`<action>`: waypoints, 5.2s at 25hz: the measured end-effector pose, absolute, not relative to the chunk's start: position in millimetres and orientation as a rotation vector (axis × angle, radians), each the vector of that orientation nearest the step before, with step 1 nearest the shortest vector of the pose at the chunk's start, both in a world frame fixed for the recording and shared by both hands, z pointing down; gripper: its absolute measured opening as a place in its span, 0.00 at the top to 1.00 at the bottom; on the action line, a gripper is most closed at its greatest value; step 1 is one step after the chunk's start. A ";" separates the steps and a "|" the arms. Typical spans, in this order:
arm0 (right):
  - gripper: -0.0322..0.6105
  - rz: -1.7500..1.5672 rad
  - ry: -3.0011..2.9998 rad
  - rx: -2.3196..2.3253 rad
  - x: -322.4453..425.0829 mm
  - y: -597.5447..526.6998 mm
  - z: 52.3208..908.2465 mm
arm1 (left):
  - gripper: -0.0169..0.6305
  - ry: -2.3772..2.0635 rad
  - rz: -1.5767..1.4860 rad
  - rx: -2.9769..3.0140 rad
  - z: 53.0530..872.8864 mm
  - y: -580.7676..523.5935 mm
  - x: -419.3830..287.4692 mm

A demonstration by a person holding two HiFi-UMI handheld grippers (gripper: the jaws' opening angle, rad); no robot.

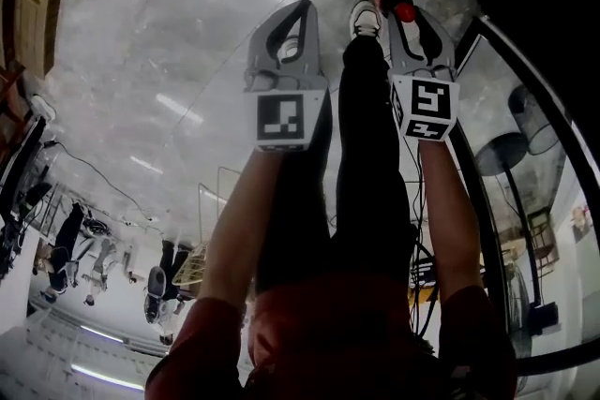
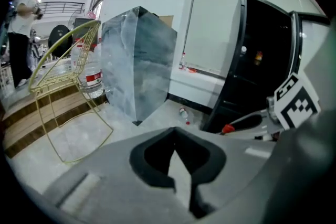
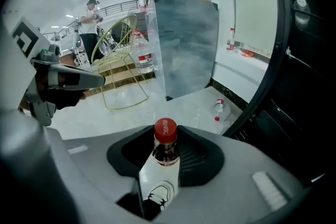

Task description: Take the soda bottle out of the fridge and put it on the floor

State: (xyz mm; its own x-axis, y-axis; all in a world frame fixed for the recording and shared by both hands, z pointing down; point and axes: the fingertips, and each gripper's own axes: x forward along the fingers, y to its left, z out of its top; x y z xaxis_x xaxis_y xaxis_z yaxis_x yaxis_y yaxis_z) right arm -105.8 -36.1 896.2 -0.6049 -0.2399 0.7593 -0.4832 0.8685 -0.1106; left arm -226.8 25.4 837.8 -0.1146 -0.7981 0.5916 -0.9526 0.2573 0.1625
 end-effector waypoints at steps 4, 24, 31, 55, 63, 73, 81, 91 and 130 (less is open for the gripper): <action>0.74 0.401 -2.206 0.518 -100.8 -52.7 943.4 | 0.97 -1.953 0.314 1.547 872.7 6.5 -226.4; 0.74 0.263 -2.089 0.303 -88.2 -82.8 1153.2 | 0.97 -1.770 0.443 1.609 1056.6 -19.2 -179.9; 0.74 0.238 -2.046 0.291 -87.2 -91.0 1181.9 | 0.97 -1.739 0.454 1.633 1067.8 -29.9 -176.9; 0.67 0.309 -1.978 0.277 -80.3 -74.7 1200.9 | 0.97 -1.733 0.496 1.621 1073.4 -34.2 -183.3; 0.67 0.321 -1.973 0.282 -70.5 -78.3 1191.1 | 0.97 -1.721 0.513 1.614 1067.8 -30.0 -173.6; 0.67 0.305 -1.971 0.221 -67.9 -53.5 1126.1 | 0.97 -1.691 0.575 1.586 1024.1 -10.5 -183.4; 0.67 0.257 -1.979 0.141 -77.6 -26.1 1037.0 | 0.97 -1.624 0.583 1.622 966.5 17.5 -182.1; 0.67 0.254 -1.999 0.171 -72.6 1.0 916.8 | 0.97 -1.647 0.594 1.656 852.2 40.3 -179.8; 0.67 0.434 -2.323 0.692 -33.5 11.9 427.9 | 0.97 -1.884 0.488 1.911 407.9 76.1 -177.7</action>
